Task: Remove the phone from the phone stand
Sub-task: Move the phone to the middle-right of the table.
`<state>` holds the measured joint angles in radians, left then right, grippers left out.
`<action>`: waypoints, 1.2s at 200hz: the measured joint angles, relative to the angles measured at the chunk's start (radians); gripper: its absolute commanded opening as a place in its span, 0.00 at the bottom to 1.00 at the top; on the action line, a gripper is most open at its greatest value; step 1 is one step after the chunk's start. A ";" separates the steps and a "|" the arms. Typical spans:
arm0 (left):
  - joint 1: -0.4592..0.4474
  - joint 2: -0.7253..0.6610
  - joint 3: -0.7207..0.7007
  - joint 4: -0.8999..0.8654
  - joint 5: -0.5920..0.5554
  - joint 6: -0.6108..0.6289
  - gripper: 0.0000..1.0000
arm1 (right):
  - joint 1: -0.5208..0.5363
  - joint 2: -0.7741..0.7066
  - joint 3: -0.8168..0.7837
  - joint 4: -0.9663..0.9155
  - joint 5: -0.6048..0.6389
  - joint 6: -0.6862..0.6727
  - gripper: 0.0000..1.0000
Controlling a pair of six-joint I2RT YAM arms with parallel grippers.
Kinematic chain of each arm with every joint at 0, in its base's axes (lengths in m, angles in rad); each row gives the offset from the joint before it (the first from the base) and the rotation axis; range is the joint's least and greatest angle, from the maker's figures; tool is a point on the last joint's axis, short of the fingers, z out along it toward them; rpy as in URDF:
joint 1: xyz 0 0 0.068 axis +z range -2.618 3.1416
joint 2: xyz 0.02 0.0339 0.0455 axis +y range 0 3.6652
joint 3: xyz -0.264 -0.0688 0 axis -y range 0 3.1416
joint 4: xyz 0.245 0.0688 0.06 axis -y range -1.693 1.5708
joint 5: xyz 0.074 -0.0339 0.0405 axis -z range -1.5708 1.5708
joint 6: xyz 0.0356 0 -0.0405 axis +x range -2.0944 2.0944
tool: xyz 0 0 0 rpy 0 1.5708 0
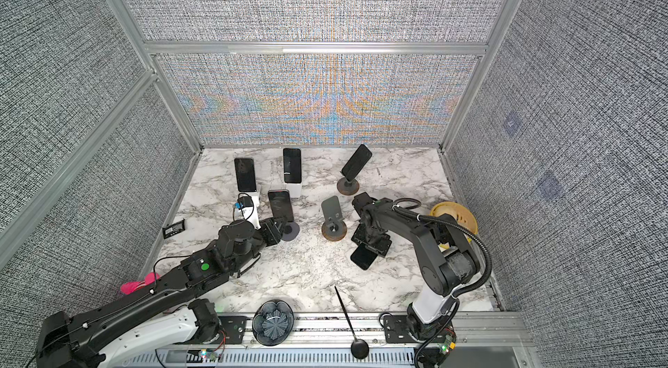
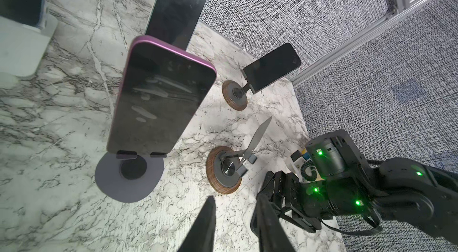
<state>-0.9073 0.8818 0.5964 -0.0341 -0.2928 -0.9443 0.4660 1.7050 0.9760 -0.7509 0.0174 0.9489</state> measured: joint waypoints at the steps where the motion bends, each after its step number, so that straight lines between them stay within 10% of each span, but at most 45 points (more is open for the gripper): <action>1: 0.000 0.000 0.000 0.000 0.000 0.000 0.31 | 0.000 0.001 0.001 0.000 0.000 -0.003 0.77; 191: 0.026 -0.038 0.004 -0.080 -0.045 0.002 0.31 | -0.179 0.316 0.434 -0.248 -0.043 -0.716 0.64; 240: 0.044 -0.046 0.019 -0.125 -0.048 0.006 0.44 | -0.192 0.333 0.500 -0.212 -0.048 -0.779 0.86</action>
<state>-0.8635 0.8356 0.6159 -0.1593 -0.3412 -0.9379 0.2745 2.0384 1.4761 -0.9630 -0.0303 0.1703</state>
